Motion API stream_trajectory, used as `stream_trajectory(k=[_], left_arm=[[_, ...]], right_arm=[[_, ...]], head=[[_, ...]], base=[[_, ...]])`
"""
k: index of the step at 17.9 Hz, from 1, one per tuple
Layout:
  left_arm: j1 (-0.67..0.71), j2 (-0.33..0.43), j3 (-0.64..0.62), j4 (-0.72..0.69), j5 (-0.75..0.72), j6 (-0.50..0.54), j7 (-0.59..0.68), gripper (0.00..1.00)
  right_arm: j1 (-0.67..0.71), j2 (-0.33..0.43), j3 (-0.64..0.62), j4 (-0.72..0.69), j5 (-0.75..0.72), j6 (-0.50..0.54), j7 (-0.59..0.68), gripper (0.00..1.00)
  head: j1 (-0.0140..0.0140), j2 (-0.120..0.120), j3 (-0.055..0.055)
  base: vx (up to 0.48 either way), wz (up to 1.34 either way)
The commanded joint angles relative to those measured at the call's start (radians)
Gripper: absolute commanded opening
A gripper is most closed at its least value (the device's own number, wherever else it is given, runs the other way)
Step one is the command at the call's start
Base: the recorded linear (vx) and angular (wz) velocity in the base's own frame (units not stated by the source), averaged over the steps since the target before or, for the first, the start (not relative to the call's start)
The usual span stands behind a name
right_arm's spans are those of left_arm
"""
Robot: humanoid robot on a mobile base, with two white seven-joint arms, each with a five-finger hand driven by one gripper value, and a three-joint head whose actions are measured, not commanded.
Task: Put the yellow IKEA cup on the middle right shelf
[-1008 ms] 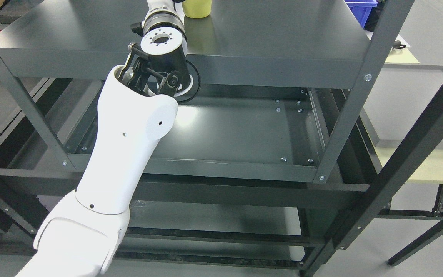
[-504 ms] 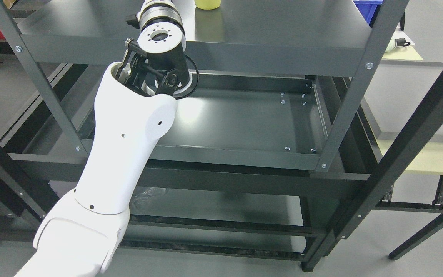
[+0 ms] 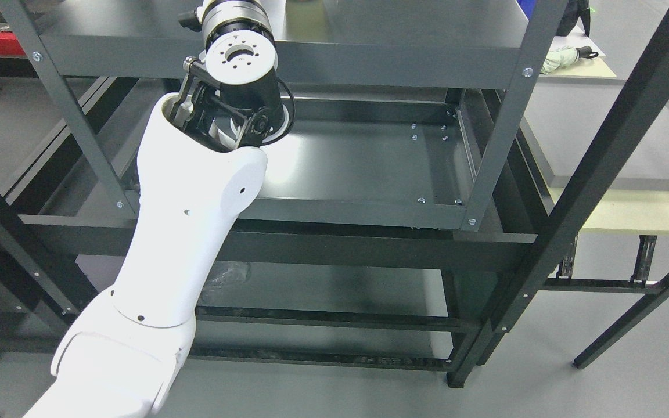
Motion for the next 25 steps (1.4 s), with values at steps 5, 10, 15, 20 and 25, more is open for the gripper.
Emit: stream_trajectory(k=[5, 10, 15, 20, 25], left_arm=[[0.036, 0.017, -0.319, -0.12, -0.024, -0.018, -0.005, 0.89], [0.107, 0.017, -0.491, -0.12, -0.022, -0.083, -0.057, 0.97], [0.249, 0.017, -0.581, -0.12, -0.024, -0.156, -0.146, 0.99], [0.441, 0.017, -0.578, -0.118, -0.03, -0.239, -0.291, 0.99], [0.607, 0.017, -0.306, -0.031, -0.083, -0.297, -0.428, 0.99]], right_arm=[[0.011, -0.017, 0.017, 0.0, -0.025, 0.001, -0.215, 0.99], [0.011, -0.017, 0.017, 0.0, -0.025, 0.001, -0.215, 0.99], [0.011, -0.017, 0.017, 0.0, -0.025, 0.001, -0.215, 0.99], [0.011, -0.017, 0.017, 0.0, -0.025, 0.001, -0.215, 0.99], [0.011, -0.017, 0.017, 0.0, -0.025, 0.001, -0.215, 0.99]], head=[[0.0, 0.0, 0.0], [0.0, 0.0, 0.0], [0.0, 0.0, 0.0], [0.0, 0.0, 0.0], [0.0, 0.0, 0.0]], base=[[-0.156, -0.01], [-0.133, 0.06], [-0.051, 0.02], [-0.005, 0.0], [0.0, 0.0]])
